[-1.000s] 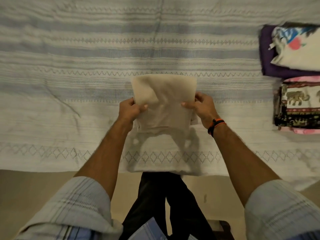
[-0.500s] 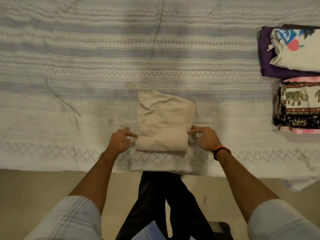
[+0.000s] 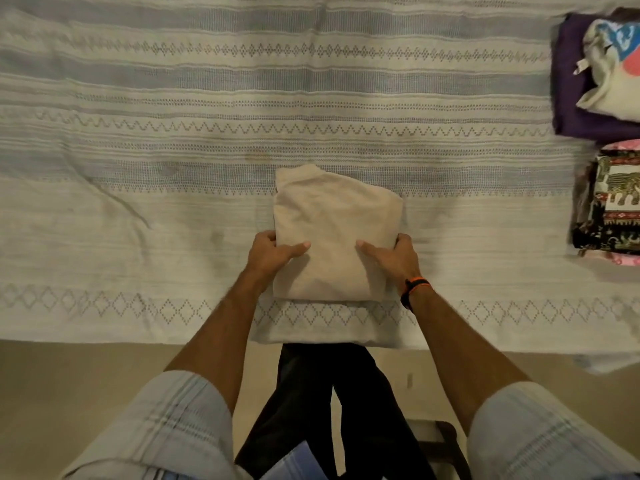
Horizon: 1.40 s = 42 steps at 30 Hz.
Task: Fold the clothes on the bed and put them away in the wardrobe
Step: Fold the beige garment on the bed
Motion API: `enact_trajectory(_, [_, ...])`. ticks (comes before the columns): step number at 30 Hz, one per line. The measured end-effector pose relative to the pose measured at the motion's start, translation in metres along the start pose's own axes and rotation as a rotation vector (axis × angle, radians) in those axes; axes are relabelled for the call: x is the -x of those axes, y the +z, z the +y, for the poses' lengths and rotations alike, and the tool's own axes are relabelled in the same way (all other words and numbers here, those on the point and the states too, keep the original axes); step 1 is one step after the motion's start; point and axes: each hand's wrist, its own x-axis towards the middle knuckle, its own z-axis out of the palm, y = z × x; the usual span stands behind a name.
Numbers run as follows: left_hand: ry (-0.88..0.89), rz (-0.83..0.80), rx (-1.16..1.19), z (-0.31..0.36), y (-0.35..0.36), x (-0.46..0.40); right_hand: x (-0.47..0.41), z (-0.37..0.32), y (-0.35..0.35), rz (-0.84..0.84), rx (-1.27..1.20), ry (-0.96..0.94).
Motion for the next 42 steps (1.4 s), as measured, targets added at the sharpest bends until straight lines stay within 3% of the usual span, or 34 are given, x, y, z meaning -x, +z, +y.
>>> enact_trajectory(4, [-0.037,-0.091,0.074,0.003,0.010,-0.008,-0.007,0.005,0.001,-0.065,-0.114,-0.007])
enact_trajectory(8, [-0.033,-0.072,0.097,0.005,0.016,-0.006,-0.005,0.000,0.000,-0.207,-0.296,0.031])
enact_trajectory(19, [0.058,-0.123,0.154,0.050,0.013,0.071,0.064,-0.039,-0.047,-0.132,-0.313,-0.126])
enact_trajectory(29, [0.220,-0.165,0.074,0.099,0.059,0.186,0.141,-0.041,-0.145,-0.066,-0.421,-0.242])
enact_trajectory(42, [0.362,-0.206,0.155,0.097,0.207,0.317,0.185,0.025,-0.325,-0.010,-0.468,-0.437])
